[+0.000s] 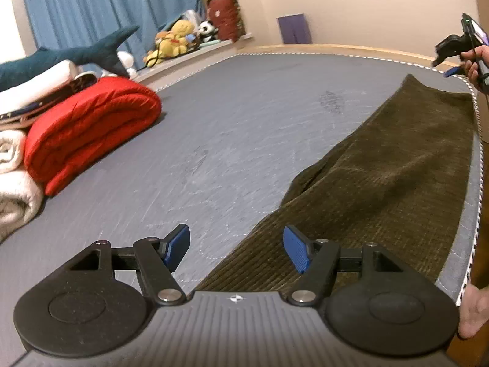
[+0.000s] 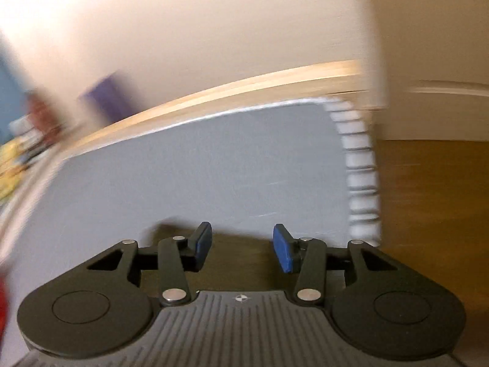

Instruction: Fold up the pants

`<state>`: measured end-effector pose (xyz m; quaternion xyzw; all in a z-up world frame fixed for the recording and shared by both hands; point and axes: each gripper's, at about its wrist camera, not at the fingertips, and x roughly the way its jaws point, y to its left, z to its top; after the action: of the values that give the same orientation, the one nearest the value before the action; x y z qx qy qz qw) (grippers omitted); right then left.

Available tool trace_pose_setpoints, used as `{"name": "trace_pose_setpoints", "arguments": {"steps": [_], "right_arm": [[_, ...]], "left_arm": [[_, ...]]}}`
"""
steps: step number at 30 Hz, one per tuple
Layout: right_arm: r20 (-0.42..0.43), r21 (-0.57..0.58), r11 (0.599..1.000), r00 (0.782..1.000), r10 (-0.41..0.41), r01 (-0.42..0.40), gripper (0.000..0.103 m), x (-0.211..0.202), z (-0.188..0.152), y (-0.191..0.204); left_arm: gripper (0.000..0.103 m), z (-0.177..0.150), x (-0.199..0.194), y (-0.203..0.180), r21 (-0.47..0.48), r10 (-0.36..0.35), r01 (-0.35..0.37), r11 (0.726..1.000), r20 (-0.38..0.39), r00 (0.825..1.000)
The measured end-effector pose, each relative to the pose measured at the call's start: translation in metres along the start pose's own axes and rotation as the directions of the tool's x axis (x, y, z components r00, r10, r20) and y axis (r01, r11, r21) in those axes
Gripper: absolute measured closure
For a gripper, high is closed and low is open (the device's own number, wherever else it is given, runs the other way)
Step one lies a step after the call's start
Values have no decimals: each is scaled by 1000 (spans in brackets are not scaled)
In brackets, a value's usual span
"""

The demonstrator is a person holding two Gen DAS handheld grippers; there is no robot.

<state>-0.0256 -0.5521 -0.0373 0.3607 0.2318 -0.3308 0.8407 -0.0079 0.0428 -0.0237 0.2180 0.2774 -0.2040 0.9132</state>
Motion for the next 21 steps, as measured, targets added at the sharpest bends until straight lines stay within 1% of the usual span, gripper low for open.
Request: {"name": "trace_pose_setpoints", "arguments": {"steps": [1, 2, 3, 4, 6, 8, 10, 12, 13, 14, 15, 16, 18, 19, 20, 21], "right_arm": [[-52, -39, 997, 997, 57, -59, 55, 12, -5, 15], [-106, -70, 992, 989, 101, -109, 54, 23, -10, 27], [-149, -91, 986, 981, 123, -137, 54, 34, -16, 38], [-171, -106, 984, 978, 121, -140, 54, 43, -21, 46], [-210, -119, 983, 971, 110, -137, 52, 63, -28, 61], [-231, -117, 986, 969, 86, -115, 49, 82, -31, 70], [-241, -114, 991, 970, 35, -64, 47, 98, -33, 75], [-262, -112, 994, 965, -27, -2, 47, 115, -38, 81], [-259, -121, 993, 965, -42, 11, 47, 116, -43, 82], [-246, -156, 987, 967, -73, 35, 61, 119, -45, 88], [-224, -206, 976, 967, -123, 76, 76, 119, -48, 97], [-206, -226, 969, 967, -152, 104, 97, 119, -48, 103], [-207, -157, 980, 966, -154, 123, 98, 123, -43, 100], [-180, -112, 986, 973, -146, 127, 98, 121, -38, 99], [-124, -56, 990, 983, -137, 131, 99, 116, -29, 96], [-86, 4, 990, 987, -138, 138, 99, 114, -20, 91]], "left_arm": [[30, 0, 2, 2, -14, 4, -4, 1000, -9, 1000], [30, 0, 4, 6, -35, 9, -9, 999, -20, 1000], [30, 0, 6, 11, -60, 16, -18, 998, -34, 999], [30, -1, 8, 16, -85, 23, -27, 996, -47, 999], [30, -4, 11, 32, -155, 41, -53, 987, -79, 996], [30, -10, 14, 50, -239, 60, -86, 967, -114, 992], [30, -16, 14, 67, -302, 89, -130, 944, -145, 985], [30, -25, 15, 84, -348, 125, -180, 920, -176, 976], [30, -29, 15, 91, -364, 138, -200, 910, -189, 972], [30, -33, 15, 99, -379, 150, -218, 899, -202, 968], [30, -38, 14, 106, -393, 158, -232, 890, -214, 964], [30, -41, 14, 111, -403, 162, -241, 883, -222, 962], [30, -46, 10, 119, -418, 167, -253, 873, -231, 959], [30, -47, 9, 122, -424, 167, -253, 870, -230, 959], [30, -48, 8, 124, -431, 162, -249, 867, -228, 960], [30, -49, 6, 126, -438, 156, -243, 865, -225, 962]]}}
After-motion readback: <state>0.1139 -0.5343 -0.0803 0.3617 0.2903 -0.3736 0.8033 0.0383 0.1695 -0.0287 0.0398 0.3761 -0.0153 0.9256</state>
